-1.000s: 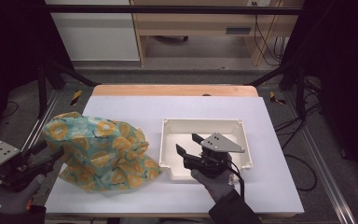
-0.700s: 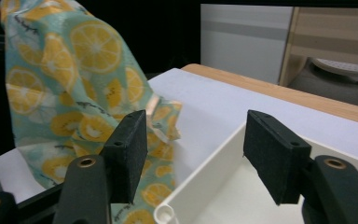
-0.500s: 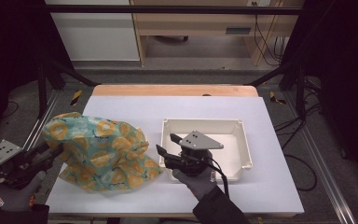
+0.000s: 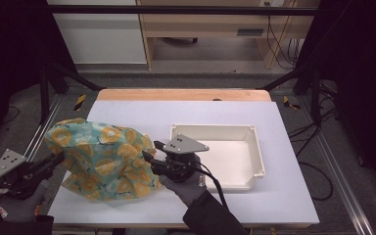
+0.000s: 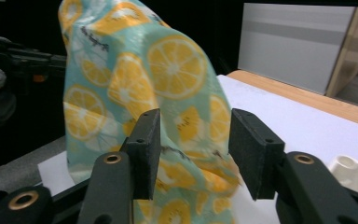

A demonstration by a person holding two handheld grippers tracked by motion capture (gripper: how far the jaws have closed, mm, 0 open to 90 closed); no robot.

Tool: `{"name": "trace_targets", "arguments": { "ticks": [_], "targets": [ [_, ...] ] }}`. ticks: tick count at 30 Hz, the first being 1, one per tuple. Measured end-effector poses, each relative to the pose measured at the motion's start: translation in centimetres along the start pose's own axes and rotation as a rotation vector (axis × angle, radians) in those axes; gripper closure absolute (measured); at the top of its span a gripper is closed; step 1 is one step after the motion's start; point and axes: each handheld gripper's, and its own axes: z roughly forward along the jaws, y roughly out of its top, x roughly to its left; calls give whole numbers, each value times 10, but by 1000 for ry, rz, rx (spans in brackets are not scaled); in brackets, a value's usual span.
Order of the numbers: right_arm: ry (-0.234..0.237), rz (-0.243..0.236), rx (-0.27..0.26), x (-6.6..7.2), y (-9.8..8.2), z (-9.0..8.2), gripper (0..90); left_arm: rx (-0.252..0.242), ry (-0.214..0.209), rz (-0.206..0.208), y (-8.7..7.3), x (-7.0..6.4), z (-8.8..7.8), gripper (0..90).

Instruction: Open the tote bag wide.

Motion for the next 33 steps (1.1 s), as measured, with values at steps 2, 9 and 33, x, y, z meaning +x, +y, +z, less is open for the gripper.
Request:
{"name": "trace_targets", "arguments": {
  "ticks": [2, 9, 33],
  "targets": [
    [13, -2, 2, 5, 3, 5, 557, 0, 3, -4, 0, 1, -1, 874],
    [46, -14, 13, 18, 10, 21, 608, -2, 1, -12, 0, 1, -3, 898],
    [152, -35, 24, 27, 2, 4, 900, -17, -52, -8, -12, -15, -28, 899]
  ]
}}
